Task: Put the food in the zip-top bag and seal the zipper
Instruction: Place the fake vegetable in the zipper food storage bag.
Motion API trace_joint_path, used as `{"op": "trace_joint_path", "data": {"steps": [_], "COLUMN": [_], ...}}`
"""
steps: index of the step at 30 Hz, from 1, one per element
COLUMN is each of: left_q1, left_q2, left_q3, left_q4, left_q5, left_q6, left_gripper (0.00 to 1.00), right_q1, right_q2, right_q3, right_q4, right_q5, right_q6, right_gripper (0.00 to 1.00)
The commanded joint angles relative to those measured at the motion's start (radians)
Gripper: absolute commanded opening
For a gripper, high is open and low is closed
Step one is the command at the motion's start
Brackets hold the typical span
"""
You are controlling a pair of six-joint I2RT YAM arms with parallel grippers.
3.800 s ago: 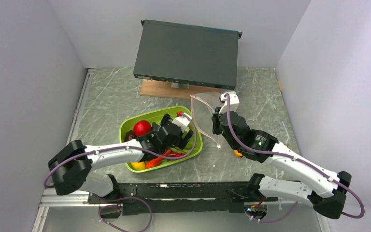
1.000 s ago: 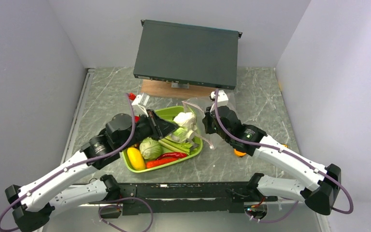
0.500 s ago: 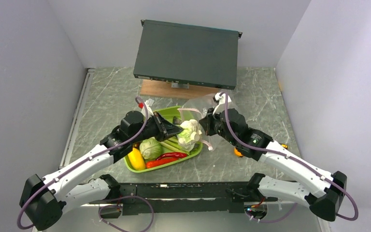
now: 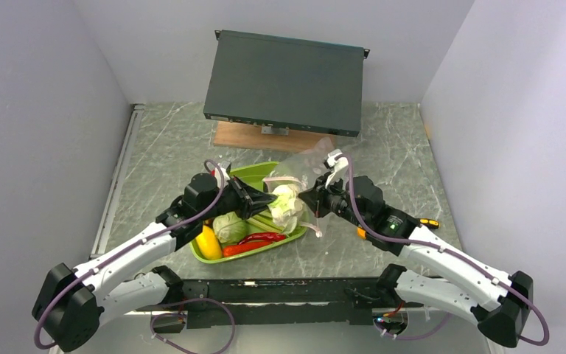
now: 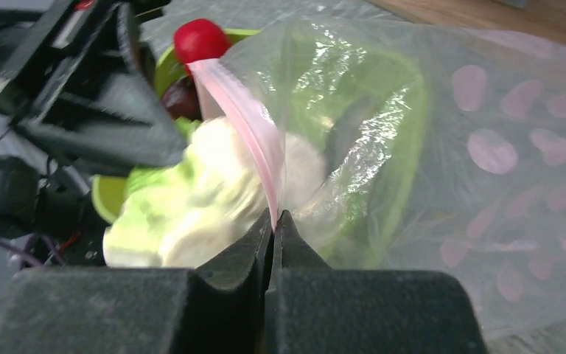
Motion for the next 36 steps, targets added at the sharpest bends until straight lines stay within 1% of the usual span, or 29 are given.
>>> {"op": "trace_joint_path", "data": {"steps": [1,5,7,11,13,14,15,17,18,19,21,24,26,27,28,31,33,34,35,36], "left_q1": [0.016,0.015,0.013,0.010,-0.010,-0.024,-0.035,-0.050,-0.061,-0.089,-0.101,-0.110,-0.127,-0.143,-0.167,-0.243,-0.262,-0.263,-0.263,-0.263], "left_q2": [-0.001,0.010,0.004,-0.021,-0.028,-0.025,-0.014,0.020,0.039,0.073,0.111,0.153,0.151,0.141,0.123,0.106,0.110,0.109,0.106,0.099], "left_q3": [0.007,0.002,-0.011,-0.038,-0.037,-0.020,0.005,0.044,0.049,0.024,-0.014,-0.038,-0.020,0.002,0.048,0.189,0.234,0.235,0.220,0.181], "left_q4": [0.192,0.313,0.358,0.394,0.405,0.387,0.357,0.324,0.325,0.374,0.450,0.509,0.473,0.424,0.343,0.058,-0.053,-0.081,-0.088,-0.039], "left_q5": [-0.147,-0.207,-0.272,-0.394,-0.490,-0.556,-0.587,-0.615,-0.623,-0.650,-0.655,-0.649,-0.656,-0.679,-0.719,-0.879,-0.928,-0.935,-0.938,-0.927], "left_q6": [-0.113,-0.116,-0.096,-0.028,0.037,0.112,0.170,0.259,0.278,0.273,0.249,0.247,0.291,0.326,0.372,0.493,0.502,0.483,0.452,0.414], "left_gripper": [0.00,0.00,0.00,0.00,0.00,0.00,0.00,0.00,0.00,0.00,0.00,0.00,0.00,0.00,0.00,0.00,0.00,0.00,0.00,0.00], "right_q1": [0.016,0.014,0.015,0.016,0.016,0.016,0.015,0.015,0.015,0.015,0.014,0.013,0.013,0.014,0.014,0.014,0.014,0.014,0.014,0.015], "right_q2": [0.014,0.047,0.057,0.079,0.081,0.078,0.073,0.057,0.053,0.049,0.056,0.062,0.062,0.061,0.058,0.040,0.029,0.024,0.021,0.019], "right_q3": [0.049,0.083,0.100,0.115,0.122,0.123,0.124,0.123,0.125,0.131,0.148,0.167,0.187,0.198,0.208,0.216,0.214,0.213,0.212,0.208], "right_q4": [0.077,0.063,0.060,0.070,0.040,0.027,0.016,-0.007,-0.018,-0.029,-0.039,-0.054,-0.079,-0.091,-0.101,-0.094,-0.089,-0.085,-0.080,-0.072], "right_q5": [-0.144,-0.195,-0.212,-0.256,-0.239,-0.232,-0.228,-0.205,-0.196,-0.189,-0.188,-0.141,-0.088,-0.076,-0.051,-0.040,-0.034,-0.036,-0.038,-0.046], "right_q6": [0.016,0.031,0.063,0.105,0.122,0.132,0.143,0.170,0.185,0.214,0.238,0.255,0.264,0.265,0.268,0.282,0.299,0.307,0.316,0.329], "right_gripper": [0.00,0.00,0.00,0.00,0.00,0.00,0.00,0.00,0.00,0.00,0.00,0.00,0.00,0.00,0.00,0.00,0.00,0.00,0.00,0.00]}}
